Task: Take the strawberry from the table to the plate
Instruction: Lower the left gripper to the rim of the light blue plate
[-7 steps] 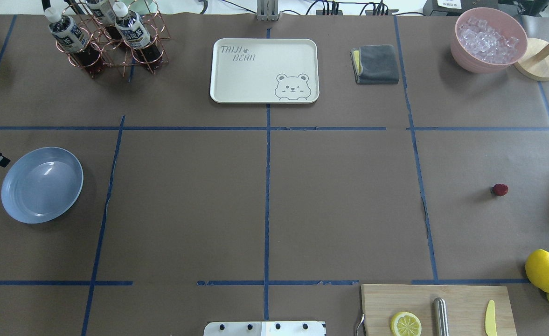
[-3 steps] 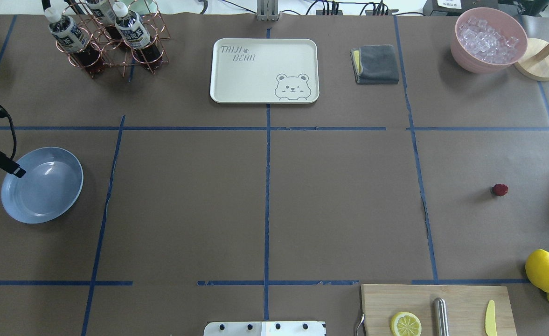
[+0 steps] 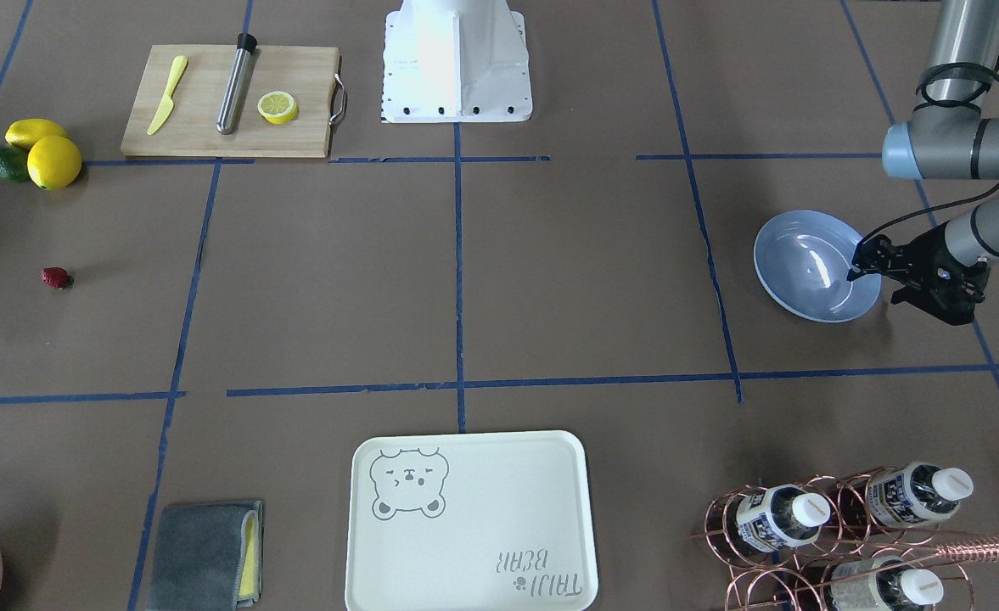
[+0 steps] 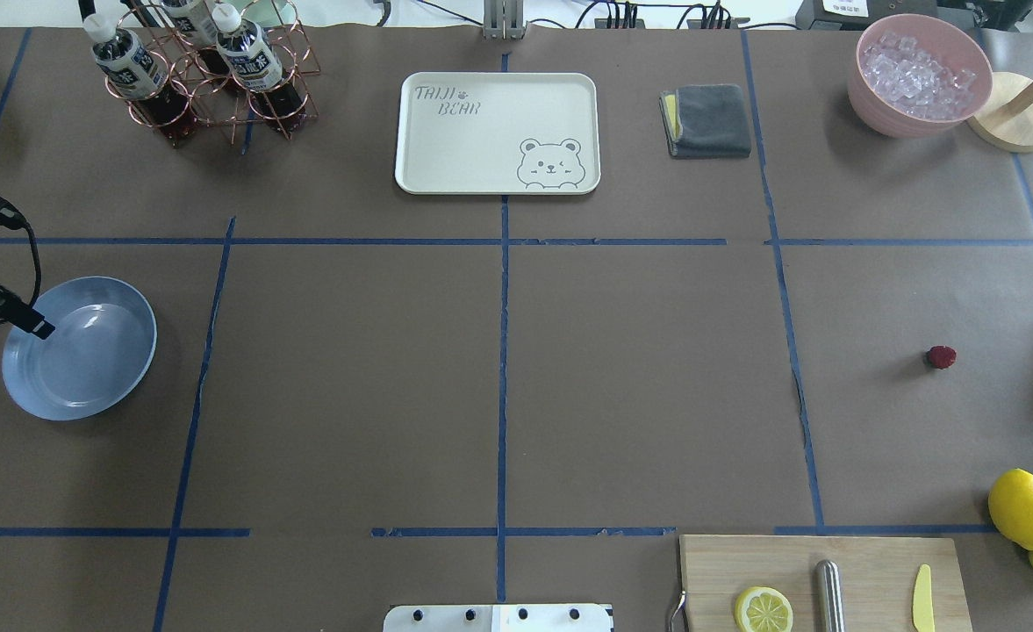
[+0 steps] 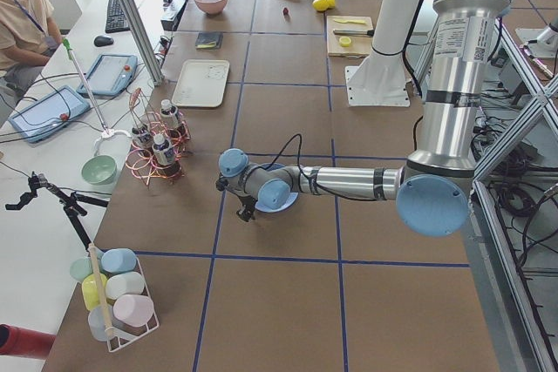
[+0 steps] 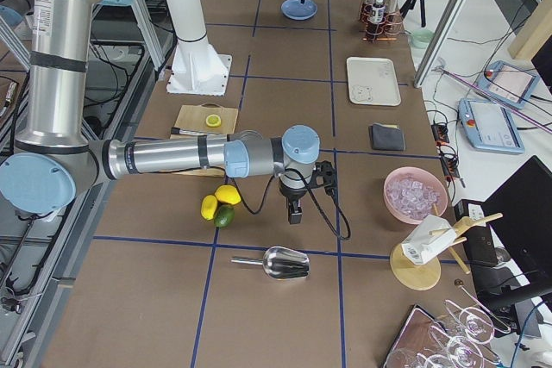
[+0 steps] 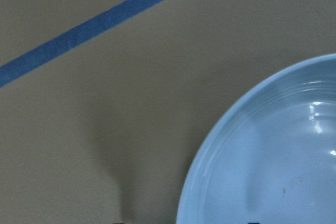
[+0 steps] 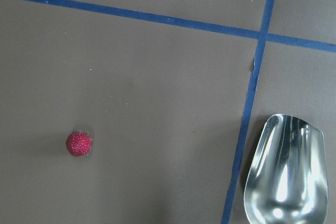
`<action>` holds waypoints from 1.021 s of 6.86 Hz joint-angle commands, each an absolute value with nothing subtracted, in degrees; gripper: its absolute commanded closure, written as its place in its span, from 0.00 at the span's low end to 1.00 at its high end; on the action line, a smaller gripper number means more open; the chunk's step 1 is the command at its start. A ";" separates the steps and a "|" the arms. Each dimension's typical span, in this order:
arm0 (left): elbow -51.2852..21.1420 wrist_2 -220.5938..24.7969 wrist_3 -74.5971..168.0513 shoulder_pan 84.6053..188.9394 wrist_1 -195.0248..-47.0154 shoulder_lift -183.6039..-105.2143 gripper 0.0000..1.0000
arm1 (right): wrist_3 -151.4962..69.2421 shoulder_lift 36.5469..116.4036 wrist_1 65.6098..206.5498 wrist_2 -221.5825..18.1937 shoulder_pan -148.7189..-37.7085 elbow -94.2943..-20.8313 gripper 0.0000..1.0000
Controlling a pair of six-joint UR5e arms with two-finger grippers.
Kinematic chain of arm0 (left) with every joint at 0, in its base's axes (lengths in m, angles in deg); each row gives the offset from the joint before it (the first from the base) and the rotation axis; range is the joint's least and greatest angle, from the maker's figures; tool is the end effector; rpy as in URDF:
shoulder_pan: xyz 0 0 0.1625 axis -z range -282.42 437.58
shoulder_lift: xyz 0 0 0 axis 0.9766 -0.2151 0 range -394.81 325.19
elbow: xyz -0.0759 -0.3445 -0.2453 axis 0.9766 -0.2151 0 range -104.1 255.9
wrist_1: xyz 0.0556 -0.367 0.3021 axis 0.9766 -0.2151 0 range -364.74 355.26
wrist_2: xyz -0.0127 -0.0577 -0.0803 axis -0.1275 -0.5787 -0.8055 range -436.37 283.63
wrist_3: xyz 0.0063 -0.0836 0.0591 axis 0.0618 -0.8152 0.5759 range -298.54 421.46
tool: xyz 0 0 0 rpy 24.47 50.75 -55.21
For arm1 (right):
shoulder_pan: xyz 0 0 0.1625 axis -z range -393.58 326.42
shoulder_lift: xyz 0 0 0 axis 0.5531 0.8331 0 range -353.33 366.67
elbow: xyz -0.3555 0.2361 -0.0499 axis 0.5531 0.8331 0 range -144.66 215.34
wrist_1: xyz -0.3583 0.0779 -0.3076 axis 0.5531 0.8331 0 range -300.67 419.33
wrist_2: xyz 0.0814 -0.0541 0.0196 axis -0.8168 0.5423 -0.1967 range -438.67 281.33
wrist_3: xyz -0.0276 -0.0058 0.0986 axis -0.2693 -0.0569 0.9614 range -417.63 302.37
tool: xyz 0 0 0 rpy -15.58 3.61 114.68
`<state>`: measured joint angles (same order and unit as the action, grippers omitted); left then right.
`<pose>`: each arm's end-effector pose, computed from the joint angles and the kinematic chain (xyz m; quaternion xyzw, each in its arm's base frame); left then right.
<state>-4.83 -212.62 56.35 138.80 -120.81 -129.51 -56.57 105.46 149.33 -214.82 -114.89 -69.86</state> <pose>0.2428 -0.5650 0.6569 0.0515 0.4191 0.2571 0.8693 -0.0166 -0.5014 0.5954 0.0180 -0.3943 -0.0830 0.9151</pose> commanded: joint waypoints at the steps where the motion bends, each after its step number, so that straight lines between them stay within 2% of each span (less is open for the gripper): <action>1: -5.40 -212.33 56.36 138.75 -120.76 -129.56 0.92 | -56.57 105.46 149.33 -214.81 -114.88 -69.86 0.00; 2: -6.01 -212.33 56.36 138.75 -120.76 -129.47 1.00 | -56.57 105.46 149.33 -214.81 -114.88 -69.86 0.00; 4: -12.04 -212.51 53.13 138.84 -120.41 -129.21 1.00 | -56.57 105.46 149.33 -214.81 -114.88 -69.86 0.00; 7: -18.22 -212.86 35.15 138.75 -120.84 -130.96 1.00 | -56.57 105.28 149.33 -214.81 -114.79 -69.86 0.00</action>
